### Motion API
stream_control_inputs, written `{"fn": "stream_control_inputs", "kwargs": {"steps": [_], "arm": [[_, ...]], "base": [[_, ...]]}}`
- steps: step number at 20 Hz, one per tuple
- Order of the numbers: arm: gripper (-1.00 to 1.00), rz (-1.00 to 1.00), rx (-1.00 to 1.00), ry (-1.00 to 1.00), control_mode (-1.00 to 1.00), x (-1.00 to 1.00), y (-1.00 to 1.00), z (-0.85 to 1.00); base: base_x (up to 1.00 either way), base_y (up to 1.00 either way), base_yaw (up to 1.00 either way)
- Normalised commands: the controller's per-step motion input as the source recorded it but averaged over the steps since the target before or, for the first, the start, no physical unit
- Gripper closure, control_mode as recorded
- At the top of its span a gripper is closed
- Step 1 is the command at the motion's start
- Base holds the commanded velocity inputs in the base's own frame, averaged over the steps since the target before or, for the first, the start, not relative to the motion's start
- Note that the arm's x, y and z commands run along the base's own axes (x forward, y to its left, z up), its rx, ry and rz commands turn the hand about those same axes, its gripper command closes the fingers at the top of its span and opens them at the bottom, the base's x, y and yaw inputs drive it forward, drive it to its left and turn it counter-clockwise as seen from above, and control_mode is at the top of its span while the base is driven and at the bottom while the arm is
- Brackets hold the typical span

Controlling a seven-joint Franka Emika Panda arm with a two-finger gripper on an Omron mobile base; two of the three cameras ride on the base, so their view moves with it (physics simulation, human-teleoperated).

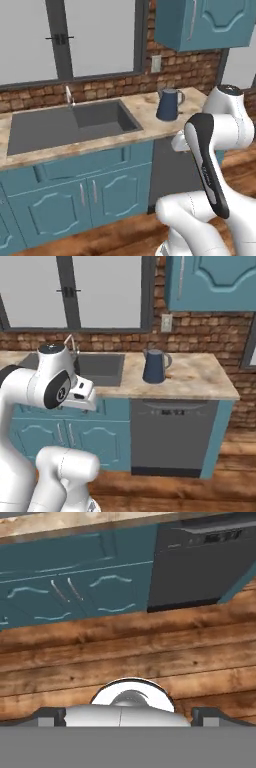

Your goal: Navigate to the sink.

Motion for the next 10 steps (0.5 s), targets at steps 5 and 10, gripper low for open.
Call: {"fn": "stream_control_inputs", "kwargs": {"steps": [5,10], "arm": [[-1.0,0.0,0.0,0.0,1.0,0.0,0.0,0.0],[-1.0,0.0,0.0,0.0,1.0,0.0,0.0,0.0]], "base": [[1.0,0.29,0.56],[0.96,0.03,0.35]]}}
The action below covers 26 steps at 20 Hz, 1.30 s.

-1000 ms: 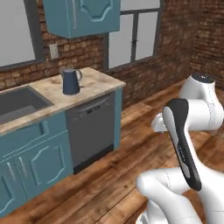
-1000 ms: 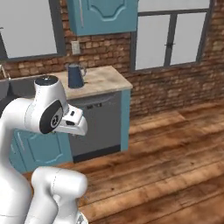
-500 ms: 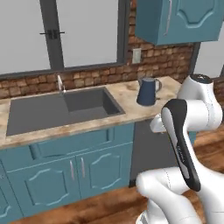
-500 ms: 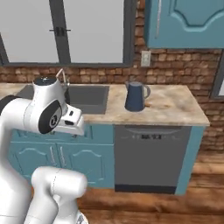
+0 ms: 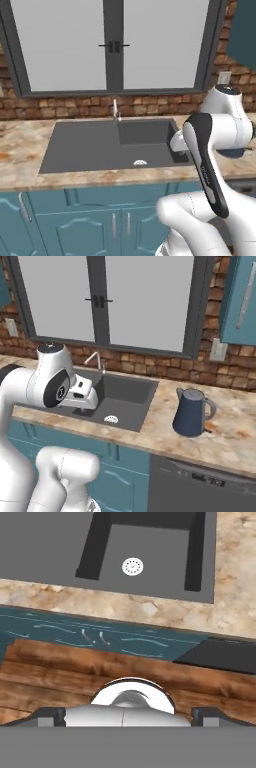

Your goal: Navigate to the sink.

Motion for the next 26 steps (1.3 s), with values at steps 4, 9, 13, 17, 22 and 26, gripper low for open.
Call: {"fn": "stream_control_inputs", "kwargs": {"steps": [4,9,13,17,22,26], "arm": [[-1.0,0.0,0.0,0.0,1.0,0.0,0.0,0.0],[-1.0,0.0,0.0,0.0,1.0,0.0,0.0,0.0],[-1.0,0.0,0.0,0.0,1.0,0.0,0.0,0.0],[-1.0,0.0,0.0,0.0,1.0,0.0,0.0,0.0],[-1.0,0.0,0.0,0.0,1.0,0.0,0.0,0.0],[-1.0,0.0,0.0,0.0,1.0,0.0,0.0,0.0]], "base": [[0.8,0.0,0.07],[0.57,0.0,0.0],[0.43,0.0,-0.03],[0.32,0.1,-0.15],[0.36,0.19,-0.23],[0.38,0.24,-0.21]]}}
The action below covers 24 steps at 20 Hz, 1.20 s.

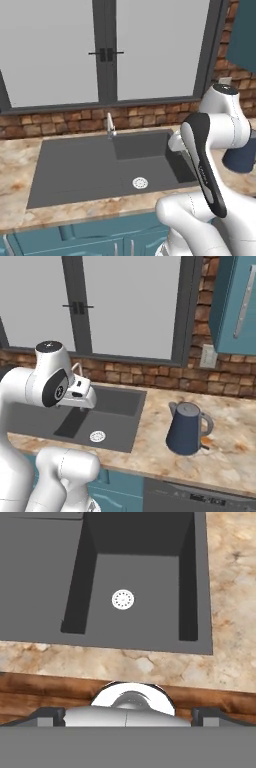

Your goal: Navigate to the sink.

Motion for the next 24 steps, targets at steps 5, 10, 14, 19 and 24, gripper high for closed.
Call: {"fn": "stream_control_inputs", "kwargs": {"steps": [5,10,14,19,24], "arm": [[-1.0,0.0,0.0,0.0,1.0,0.0,0.0,0.0],[-1.0,0.0,0.0,0.0,1.0,0.0,0.0,0.0],[-1.0,0.0,0.0,0.0,1.0,0.0,0.0,0.0],[-1.0,0.0,0.0,0.0,1.0,0.0,0.0,0.0],[-1.0,0.0,0.0,0.0,1.0,0.0,0.0,0.0]], "base": [[0.38,0.32,-0.2],[0.24,0.71,-0.11],[0.21,1.0,0.0],[0.24,1.0,0.0],[0.32,0.9,0.0]]}}
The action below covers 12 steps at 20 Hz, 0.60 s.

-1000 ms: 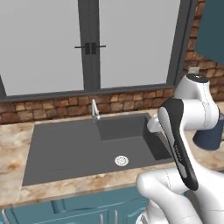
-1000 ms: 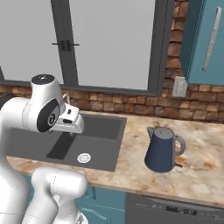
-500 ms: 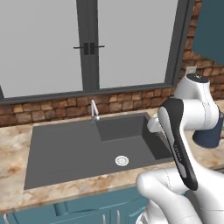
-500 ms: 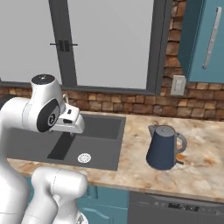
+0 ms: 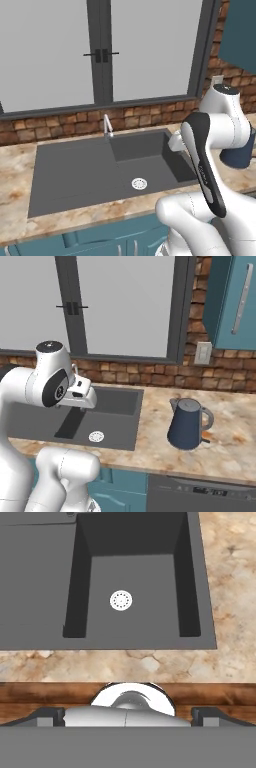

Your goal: Navigate to the sink.

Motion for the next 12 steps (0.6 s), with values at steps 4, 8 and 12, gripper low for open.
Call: {"fn": "stream_control_inputs", "kwargs": {"steps": [4,8,12], "arm": [[-1.0,0.0,0.0,0.0,1.0,0.0,0.0,0.0],[-1.0,0.0,0.0,0.0,1.0,0.0,0.0,0.0],[-1.0,0.0,0.0,0.0,1.0,0.0,0.0,0.0]], "base": [[0.15,0.3,0.0],[0.0,0.42,0.03],[-0.24,0.3,0.12]]}}
